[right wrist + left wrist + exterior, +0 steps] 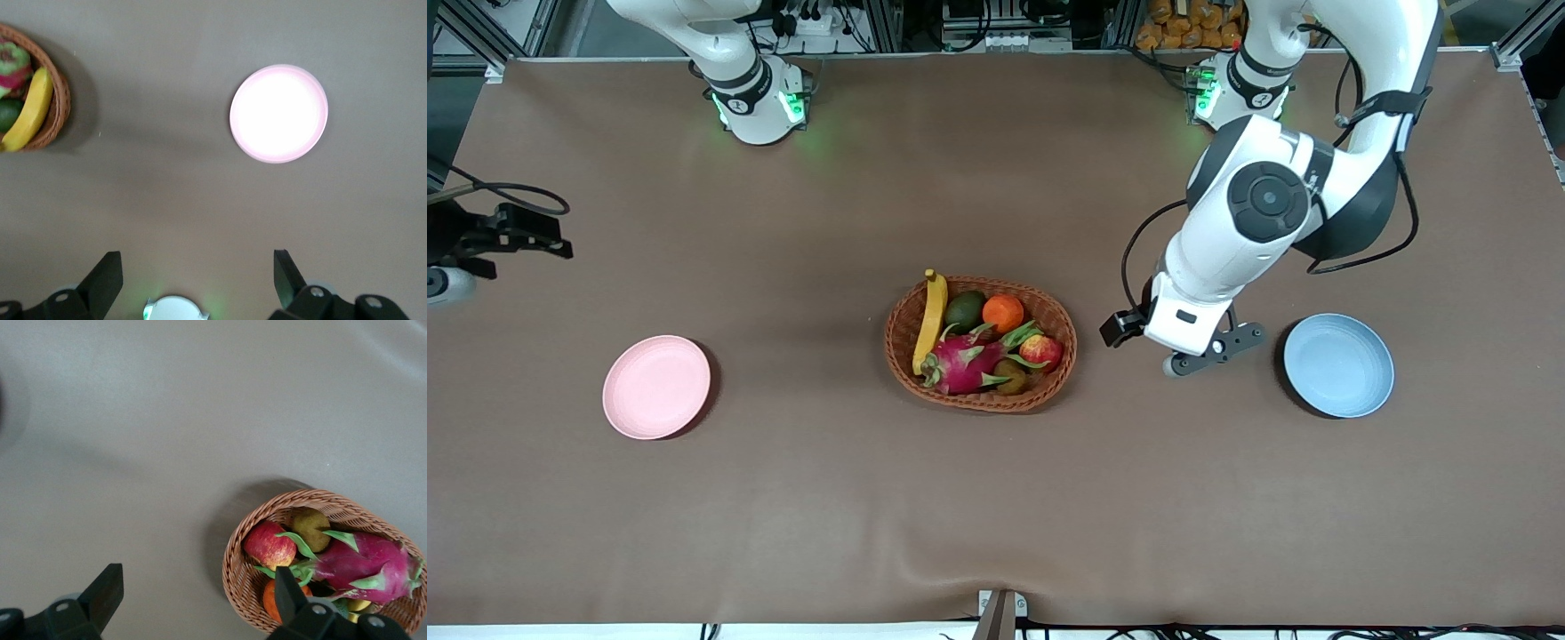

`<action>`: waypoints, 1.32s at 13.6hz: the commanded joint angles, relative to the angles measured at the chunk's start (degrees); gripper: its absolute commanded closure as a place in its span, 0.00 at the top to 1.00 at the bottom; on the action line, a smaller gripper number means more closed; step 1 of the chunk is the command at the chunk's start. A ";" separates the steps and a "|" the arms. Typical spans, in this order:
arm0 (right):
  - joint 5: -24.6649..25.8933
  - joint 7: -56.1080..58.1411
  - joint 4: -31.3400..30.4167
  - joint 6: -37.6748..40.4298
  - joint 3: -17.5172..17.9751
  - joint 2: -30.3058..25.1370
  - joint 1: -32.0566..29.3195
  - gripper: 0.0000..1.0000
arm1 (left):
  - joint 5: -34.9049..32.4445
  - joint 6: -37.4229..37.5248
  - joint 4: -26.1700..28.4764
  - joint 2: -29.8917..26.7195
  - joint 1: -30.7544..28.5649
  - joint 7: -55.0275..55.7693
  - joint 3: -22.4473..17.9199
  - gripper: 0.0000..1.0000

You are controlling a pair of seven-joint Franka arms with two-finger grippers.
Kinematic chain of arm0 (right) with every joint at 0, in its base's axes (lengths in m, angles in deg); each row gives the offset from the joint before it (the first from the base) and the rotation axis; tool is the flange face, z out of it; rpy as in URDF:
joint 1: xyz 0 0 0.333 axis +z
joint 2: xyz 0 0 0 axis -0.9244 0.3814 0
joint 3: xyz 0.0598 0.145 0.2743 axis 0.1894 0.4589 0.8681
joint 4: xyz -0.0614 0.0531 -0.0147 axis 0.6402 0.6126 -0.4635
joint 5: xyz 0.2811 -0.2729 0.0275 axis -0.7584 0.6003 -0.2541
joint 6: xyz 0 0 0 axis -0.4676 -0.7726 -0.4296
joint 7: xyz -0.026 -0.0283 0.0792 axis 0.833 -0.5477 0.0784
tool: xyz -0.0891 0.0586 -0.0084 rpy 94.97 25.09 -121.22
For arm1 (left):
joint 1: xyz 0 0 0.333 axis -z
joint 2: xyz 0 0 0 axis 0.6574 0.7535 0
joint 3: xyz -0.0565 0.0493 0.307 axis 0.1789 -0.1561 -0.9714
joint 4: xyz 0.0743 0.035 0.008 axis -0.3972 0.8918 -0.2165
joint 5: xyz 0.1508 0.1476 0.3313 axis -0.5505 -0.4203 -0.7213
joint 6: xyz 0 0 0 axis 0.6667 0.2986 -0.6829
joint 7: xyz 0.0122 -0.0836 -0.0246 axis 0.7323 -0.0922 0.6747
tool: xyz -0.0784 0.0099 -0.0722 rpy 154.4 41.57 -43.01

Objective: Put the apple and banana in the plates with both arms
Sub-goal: 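Lower the left gripper over the red apple in the basket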

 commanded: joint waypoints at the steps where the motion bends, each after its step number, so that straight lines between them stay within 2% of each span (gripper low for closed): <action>1: -2.31 -1.82 0.38 2.34 -0.01 -0.28 -0.44 1.00 | -1.61 -0.22 -1.32 0.92 1.38 2.64 -0.33 1.00; 6: -2.59 -2.00 0.38 1.91 -0.01 -0.11 -0.44 1.00 | -1.61 -3.82 -1.32 1.89 2.44 4.75 -0.33 1.00; 18: -2.51 -2.00 0.38 1.64 0.07 0.15 0.00 1.00 | -1.96 -6.11 -1.41 2.95 2.79 5.02 -0.42 1.00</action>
